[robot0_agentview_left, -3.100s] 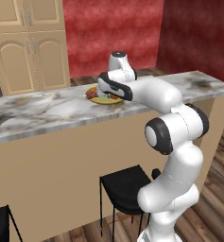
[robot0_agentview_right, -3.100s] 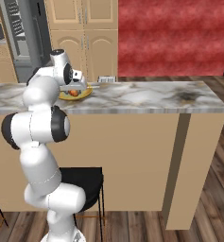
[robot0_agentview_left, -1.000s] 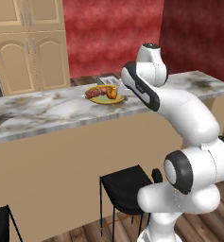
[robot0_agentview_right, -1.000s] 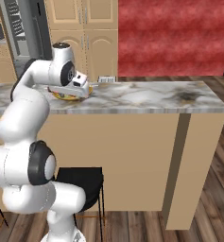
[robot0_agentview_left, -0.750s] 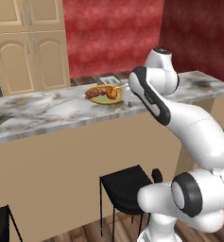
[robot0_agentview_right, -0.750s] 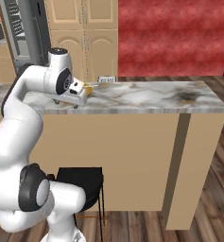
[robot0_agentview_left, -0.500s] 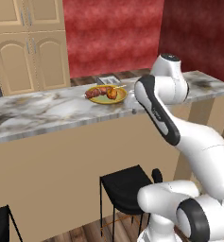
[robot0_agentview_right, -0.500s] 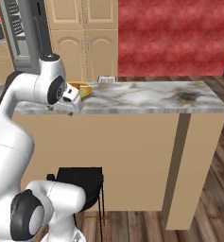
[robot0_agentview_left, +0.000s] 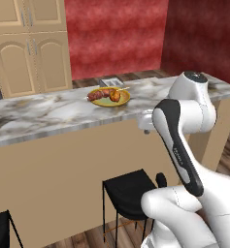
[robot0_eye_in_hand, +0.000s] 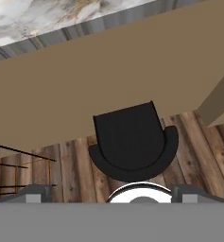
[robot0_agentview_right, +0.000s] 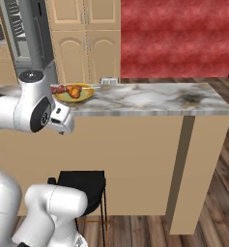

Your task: Pick up the tangerine and peach from the fridge and place one fruit on each plate on the dining counter.

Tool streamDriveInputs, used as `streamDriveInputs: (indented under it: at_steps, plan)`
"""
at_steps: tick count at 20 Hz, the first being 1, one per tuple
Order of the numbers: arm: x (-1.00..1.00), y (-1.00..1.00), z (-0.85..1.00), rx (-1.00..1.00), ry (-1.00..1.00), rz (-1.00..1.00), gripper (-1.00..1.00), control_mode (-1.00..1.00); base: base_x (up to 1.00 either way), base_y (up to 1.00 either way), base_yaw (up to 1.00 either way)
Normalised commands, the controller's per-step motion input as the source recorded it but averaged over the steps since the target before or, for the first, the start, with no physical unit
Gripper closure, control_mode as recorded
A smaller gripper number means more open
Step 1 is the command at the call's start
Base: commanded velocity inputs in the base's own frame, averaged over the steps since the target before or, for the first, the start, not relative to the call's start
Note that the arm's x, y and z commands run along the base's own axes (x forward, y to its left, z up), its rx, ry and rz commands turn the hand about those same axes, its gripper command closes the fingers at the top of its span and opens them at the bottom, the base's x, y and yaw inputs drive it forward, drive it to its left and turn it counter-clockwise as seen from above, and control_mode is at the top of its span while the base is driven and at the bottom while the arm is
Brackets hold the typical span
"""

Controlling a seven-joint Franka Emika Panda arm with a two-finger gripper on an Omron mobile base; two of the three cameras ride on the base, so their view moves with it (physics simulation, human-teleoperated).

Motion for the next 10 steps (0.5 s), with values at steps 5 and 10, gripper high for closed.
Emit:
streamDriveInputs:
  at_steps: [5,10]
  plan:
    - [-0.28,0.00,0.01,-0.02,0.00,0.05,-1.00,-1.00,0.00,0.00,0.00]
    - [-0.01,0.00,0.00,0.00,0.00,0.00,-1.00,-1.00,0.00,0.00,0.00]
